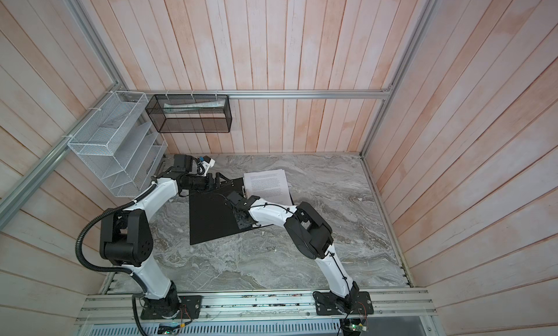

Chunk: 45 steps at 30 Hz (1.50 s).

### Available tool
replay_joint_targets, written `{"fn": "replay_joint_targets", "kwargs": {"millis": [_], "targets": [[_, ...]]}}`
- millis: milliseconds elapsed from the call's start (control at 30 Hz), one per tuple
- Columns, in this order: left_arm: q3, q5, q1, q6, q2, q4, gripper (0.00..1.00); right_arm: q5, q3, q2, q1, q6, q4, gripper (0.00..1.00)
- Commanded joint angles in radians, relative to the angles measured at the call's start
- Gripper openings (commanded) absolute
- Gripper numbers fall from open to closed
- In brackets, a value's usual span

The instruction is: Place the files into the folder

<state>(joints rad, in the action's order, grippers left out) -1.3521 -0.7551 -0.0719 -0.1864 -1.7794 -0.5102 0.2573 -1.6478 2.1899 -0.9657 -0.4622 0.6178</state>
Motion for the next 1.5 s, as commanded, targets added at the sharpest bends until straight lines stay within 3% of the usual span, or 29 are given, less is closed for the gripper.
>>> {"fn": "replay_joint_targets", "kwargs": {"millis": [0, 167, 600, 1100, 1167, 1300, 1467], "targets": [[-0.021, -0.024, 0.007, 0.024, -0.011, -0.010, 1.00, 0.086, -0.027, 0.029, -0.011, 0.007, 0.091, 0.29], [-0.018, -0.025, 0.009, 0.024, -0.006, -0.010, 1.00, 0.113, -0.044, 0.042, -0.018, 0.002, 0.117, 0.25], [-0.016, -0.026, 0.011, 0.025, -0.003, -0.011, 1.00, 0.141, -0.053, 0.037, -0.036, 0.003, 0.137, 0.00], [-0.057, -0.027, 0.012, 0.021, -0.023, -0.003, 1.00, 0.077, 0.004, -0.046, -0.043, -0.010, 0.132, 0.00], [-0.073, -0.035, 0.009, 0.029, -0.032, 0.001, 1.00, 0.085, 0.008, -0.060, -0.045, -0.019, 0.130, 0.10], [-0.133, -0.027, -0.014, 0.074, -0.058, 0.018, 1.00, 0.148, -0.008, -0.116, -0.045, -0.033, 0.110, 0.21], [-0.244, 0.025, -0.086, 0.196, -0.133, 0.023, 1.00, 0.181, -0.043, -0.186, -0.003, -0.048, 0.095, 0.27]]}}
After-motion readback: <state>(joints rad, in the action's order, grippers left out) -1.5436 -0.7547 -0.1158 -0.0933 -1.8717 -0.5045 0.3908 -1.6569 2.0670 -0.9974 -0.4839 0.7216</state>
